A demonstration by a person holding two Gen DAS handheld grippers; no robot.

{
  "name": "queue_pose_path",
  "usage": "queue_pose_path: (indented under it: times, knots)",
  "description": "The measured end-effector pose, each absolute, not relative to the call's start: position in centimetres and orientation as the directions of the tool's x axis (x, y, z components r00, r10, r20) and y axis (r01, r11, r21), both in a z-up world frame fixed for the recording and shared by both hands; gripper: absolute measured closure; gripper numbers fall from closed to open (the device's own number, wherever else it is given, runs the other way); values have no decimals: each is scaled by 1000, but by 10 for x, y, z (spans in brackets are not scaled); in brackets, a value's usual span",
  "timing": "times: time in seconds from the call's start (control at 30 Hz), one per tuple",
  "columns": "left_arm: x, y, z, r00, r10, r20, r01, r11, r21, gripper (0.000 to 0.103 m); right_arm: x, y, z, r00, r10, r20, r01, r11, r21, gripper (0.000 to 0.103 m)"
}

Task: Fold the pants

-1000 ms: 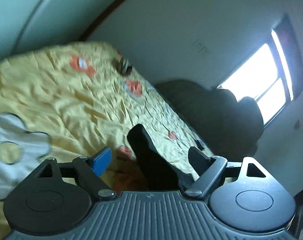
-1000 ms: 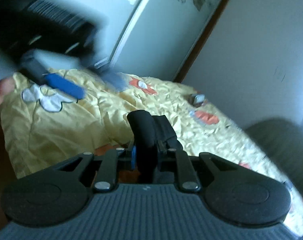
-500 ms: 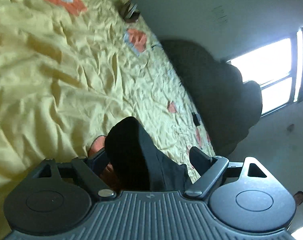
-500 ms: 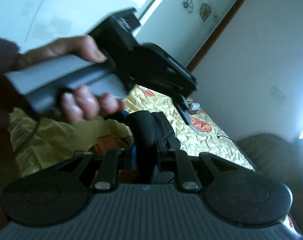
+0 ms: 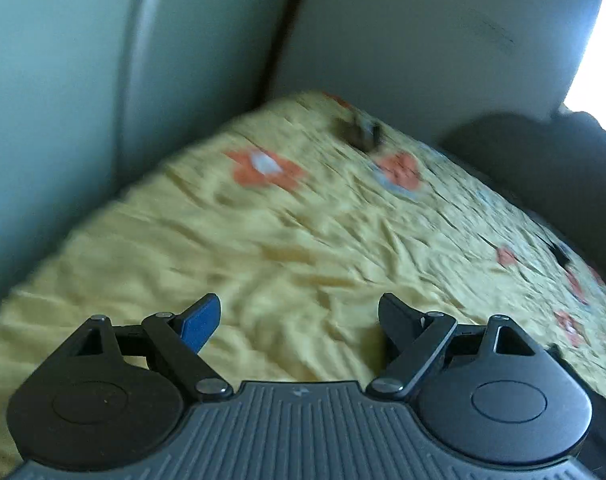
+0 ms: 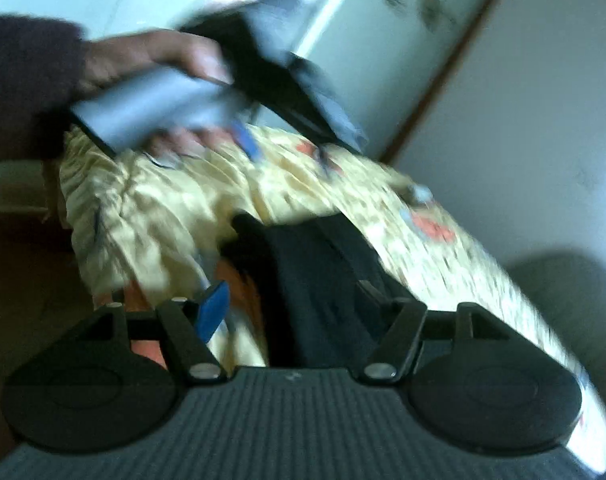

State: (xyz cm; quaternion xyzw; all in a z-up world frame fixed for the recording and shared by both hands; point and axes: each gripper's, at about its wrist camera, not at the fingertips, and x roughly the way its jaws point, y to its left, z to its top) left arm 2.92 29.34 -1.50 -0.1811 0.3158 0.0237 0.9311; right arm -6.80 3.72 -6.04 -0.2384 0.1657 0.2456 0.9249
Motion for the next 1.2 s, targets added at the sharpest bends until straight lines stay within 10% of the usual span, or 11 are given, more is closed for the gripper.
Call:
queue_pose_path:
  times: [0.23, 0.47, 1.2]
  knots:
    - [1, 243, 4, 832, -183, -524, -4, 942, -336, 17, -84, -190, -65, 865, 124, -487, -19, 977, 215, 45]
    - [-13, 114, 18, 773, -399, -493, 318, 916, -243, 17, -179, -395, -91, 860, -191, -474, 464, 682, 566, 46]
    - [-30, -117, -6, 489, -643, -589, 640, 723, -258, 17, -255, -547, -147, 863, -378, -336, 456, 295, 840, 48]
